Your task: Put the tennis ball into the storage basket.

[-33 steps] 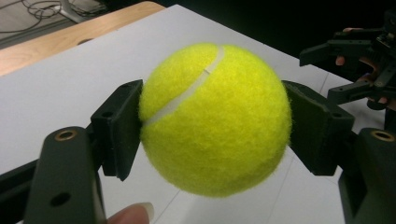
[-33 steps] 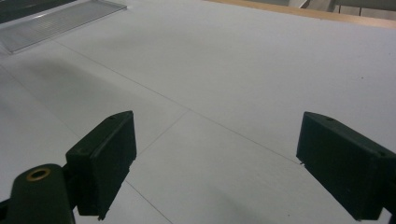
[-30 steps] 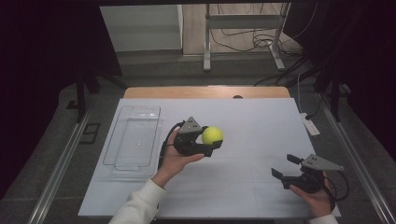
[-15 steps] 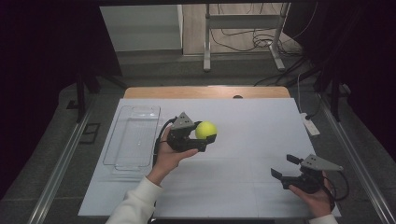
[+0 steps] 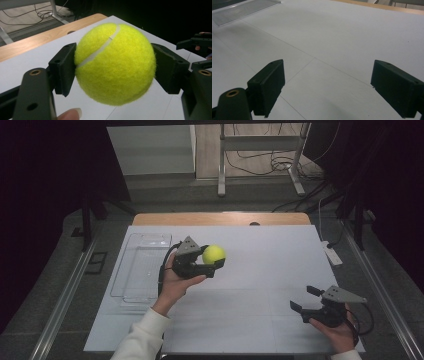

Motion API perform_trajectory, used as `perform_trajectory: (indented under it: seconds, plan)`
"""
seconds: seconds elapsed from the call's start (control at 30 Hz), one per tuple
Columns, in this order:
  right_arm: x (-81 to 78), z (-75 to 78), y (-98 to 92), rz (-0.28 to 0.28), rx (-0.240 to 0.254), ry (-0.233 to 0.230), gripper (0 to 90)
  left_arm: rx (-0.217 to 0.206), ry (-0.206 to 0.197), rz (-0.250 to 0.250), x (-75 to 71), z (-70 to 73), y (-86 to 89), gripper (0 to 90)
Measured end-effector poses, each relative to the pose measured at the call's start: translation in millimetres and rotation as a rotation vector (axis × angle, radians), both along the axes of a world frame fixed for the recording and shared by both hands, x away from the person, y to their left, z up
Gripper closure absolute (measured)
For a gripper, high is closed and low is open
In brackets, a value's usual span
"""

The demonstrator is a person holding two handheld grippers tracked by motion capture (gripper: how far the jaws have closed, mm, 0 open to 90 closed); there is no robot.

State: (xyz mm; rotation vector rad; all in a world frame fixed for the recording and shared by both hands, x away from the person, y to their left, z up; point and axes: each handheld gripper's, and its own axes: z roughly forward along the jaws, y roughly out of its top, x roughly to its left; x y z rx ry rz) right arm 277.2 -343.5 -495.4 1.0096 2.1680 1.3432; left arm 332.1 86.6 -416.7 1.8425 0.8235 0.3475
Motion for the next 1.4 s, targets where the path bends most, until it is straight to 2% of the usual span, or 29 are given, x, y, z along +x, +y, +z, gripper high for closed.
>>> perform_trajectory:
  seconds: [0.57,1.4]
  plan:
    - [0.1,0.0,-0.7,-0.002,-0.001,-0.001,12.2,-0.023,-0.009,0.036,4.1,5.3,15.0,27.6]
    - [0.0,0.1,-0.7,-0.002,-0.002,-0.003,12.2,-0.028,-0.04,0.1,6.0,12.7,34.5,27.6]
